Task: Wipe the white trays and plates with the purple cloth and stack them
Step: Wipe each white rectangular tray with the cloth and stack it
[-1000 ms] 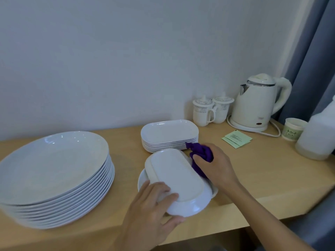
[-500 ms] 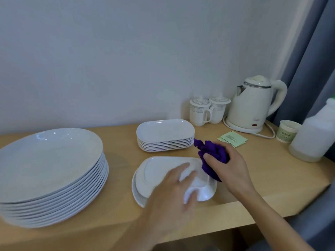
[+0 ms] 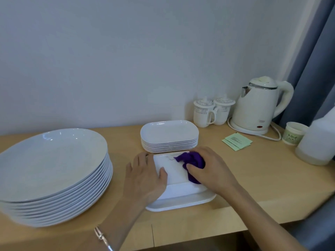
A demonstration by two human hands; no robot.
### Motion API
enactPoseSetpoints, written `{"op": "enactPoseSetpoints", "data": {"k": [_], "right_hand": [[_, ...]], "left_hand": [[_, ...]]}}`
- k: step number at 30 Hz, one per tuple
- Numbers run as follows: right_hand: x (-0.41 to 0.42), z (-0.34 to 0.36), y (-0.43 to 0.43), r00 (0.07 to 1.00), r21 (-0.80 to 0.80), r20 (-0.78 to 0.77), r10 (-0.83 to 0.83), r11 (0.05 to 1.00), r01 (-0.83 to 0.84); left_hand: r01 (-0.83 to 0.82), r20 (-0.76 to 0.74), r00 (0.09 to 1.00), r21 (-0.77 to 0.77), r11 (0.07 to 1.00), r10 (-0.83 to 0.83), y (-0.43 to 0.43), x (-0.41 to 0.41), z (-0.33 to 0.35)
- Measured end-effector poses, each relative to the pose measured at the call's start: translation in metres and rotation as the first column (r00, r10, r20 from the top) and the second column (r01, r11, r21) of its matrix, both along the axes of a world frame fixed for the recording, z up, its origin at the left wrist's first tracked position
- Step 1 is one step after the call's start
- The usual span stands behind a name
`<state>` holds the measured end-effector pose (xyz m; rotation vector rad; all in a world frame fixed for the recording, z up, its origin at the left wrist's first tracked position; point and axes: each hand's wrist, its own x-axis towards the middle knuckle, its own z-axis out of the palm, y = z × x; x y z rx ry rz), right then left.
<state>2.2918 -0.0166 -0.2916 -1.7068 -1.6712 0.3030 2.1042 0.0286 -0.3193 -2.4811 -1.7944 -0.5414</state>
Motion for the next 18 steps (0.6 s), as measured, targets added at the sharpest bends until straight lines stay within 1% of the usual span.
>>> {"op": "enactPoseSetpoints", "data": {"k": [2, 3, 4, 6, 7, 8, 10, 11, 12, 13, 14, 15, 16, 17, 18], "right_hand": [[-0.007, -0.003, 0.004, 0.998, 0.099, 0.045, -0.034, 0.995, 0.030], [-0.014, -0.007, 0.002, 0.997, 0.151, 0.078, -0.002, 0.988, -0.010], [-0.022, -0.012, -0.003, 0.992, 0.167, 0.109, 0.059, 0.983, -0.076], [-0.027, -0.017, -0.012, 0.974, 0.159, 0.157, 0.166, 0.969, -0.191], [-0.021, -0.017, -0.011, 0.972, 0.165, 0.160, 0.170, 0.967, -0.196], [-0.010, -0.016, -0.008, 0.982, 0.173, 0.134, 0.136, 0.972, -0.159], [0.012, -0.012, -0.004, 1.000, 0.170, -0.009, -0.018, 0.985, 0.019], [0.015, -0.013, -0.005, 0.995, 0.164, -0.055, -0.083, 0.982, 0.091], [0.011, -0.015, -0.010, 0.995, 0.173, -0.038, -0.095, 0.980, 0.100], [0.002, -0.017, -0.015, 0.998, 0.207, 0.030, -0.047, 0.978, 0.040], [-0.011, -0.022, -0.020, 0.992, 0.206, 0.117, 0.046, 0.976, -0.069], [-0.019, -0.026, -0.025, 0.966, 0.207, 0.203, 0.159, 0.957, -0.201], [-0.018, -0.029, -0.025, 0.941, 0.197, 0.251, 0.227, 0.940, -0.280], [-0.012, -0.028, -0.019, 0.940, 0.194, 0.244, 0.239, 0.938, -0.289], [-0.001, -0.023, -0.014, 0.964, 0.201, 0.182, 0.193, 0.953, -0.229]], "left_hand": [[0.007, 0.054, 0.999, -0.021, 1.000, -0.006, 0.000, 0.004, -0.002], [0.018, 0.069, 0.997, -0.020, 1.000, -0.016, 0.000, 0.006, -0.004], [0.030, 0.071, 0.997, -0.011, 0.999, -0.029, 0.000, 0.007, -0.005], [0.032, 0.102, 0.994, 0.011, 0.999, -0.033, 0.000, 0.008, -0.008], [0.026, 0.110, 0.994, 0.005, 1.000, -0.027, -0.001, 0.008, -0.008], [0.019, 0.115, 0.993, -0.011, 1.000, -0.018, -0.001, 0.009, -0.008], [-0.001, 0.146, 0.989, -0.036, 0.999, 0.006, -0.001, 0.011, -0.007], [-0.010, 0.156, 0.988, -0.039, 0.999, 0.016, -0.002, 0.013, -0.006], [-0.017, 0.151, 0.988, -0.037, 0.999, 0.022, -0.002, 0.014, -0.006], [-0.018, 0.146, 0.989, -0.029, 0.999, 0.022, -0.004, 0.015, -0.005], [-0.009, 0.149, 0.989, -0.030, 1.000, 0.013, -0.004, 0.014, -0.006], [0.003, 0.159, 0.987, -0.037, 0.999, 0.003, -0.004, 0.014, -0.007], [0.012, 0.168, 0.986, -0.049, 0.999, -0.004, -0.003, 0.013, -0.009], [0.018, 0.173, 0.985, -0.064, 0.998, -0.006, -0.003, 0.012, -0.009], [0.020, 0.168, 0.986, -0.075, 0.997, -0.007, -0.003, 0.012, -0.009]]}}
